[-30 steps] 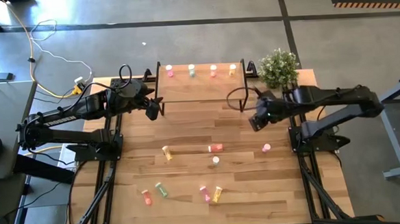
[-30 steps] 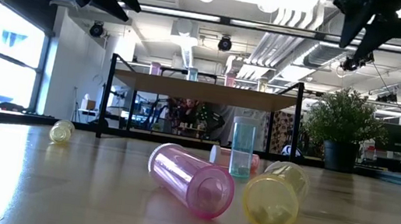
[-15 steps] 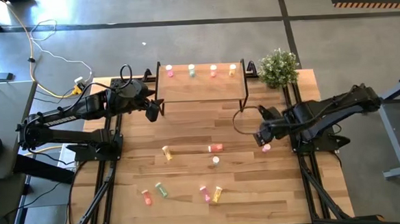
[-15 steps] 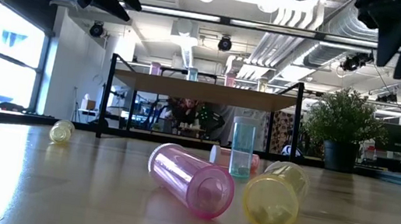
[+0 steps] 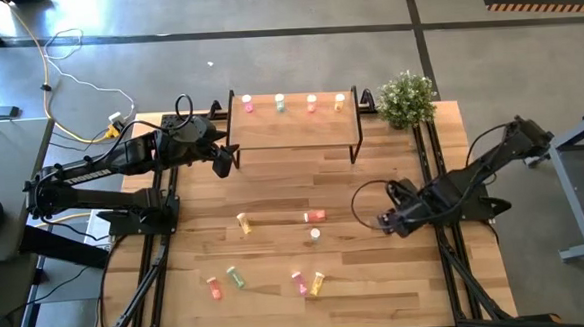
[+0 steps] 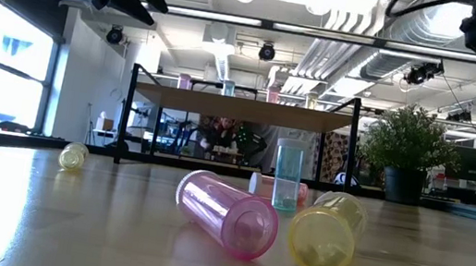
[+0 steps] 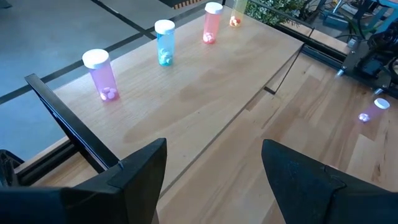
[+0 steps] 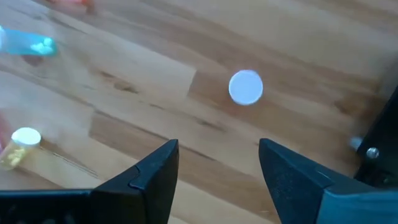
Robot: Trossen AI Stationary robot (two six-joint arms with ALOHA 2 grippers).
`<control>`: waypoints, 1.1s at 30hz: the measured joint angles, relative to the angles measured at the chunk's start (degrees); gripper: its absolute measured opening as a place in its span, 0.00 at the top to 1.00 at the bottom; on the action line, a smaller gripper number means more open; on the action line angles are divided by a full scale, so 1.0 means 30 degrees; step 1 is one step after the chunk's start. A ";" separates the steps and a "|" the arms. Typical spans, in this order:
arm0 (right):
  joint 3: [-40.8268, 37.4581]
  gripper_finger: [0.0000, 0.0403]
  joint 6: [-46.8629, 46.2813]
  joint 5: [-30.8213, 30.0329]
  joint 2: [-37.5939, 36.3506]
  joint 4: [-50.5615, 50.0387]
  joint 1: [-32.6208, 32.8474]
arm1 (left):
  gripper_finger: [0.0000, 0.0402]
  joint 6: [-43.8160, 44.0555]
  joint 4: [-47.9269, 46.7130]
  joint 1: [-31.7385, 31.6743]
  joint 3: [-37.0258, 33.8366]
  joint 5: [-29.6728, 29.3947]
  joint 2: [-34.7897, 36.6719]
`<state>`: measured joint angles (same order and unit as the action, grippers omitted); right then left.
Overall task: Pick and place medicine bottles onto shelf by color
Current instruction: Put the top pink pill bottle on the shelf aligned with the other pink pill bottle
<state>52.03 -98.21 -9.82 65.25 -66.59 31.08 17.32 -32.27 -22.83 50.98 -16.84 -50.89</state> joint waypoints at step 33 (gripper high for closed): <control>-0.1136 0.52 -0.9121 -0.6093 0.8225 0.1852 0.7442 | 0.37 0.0000 0.0000 -0.0002 -0.0001 0.0000 0.0000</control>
<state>48.62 -125.58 -28.10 89.93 -61.04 53.41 17.32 -32.27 -22.84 50.98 -16.84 -50.89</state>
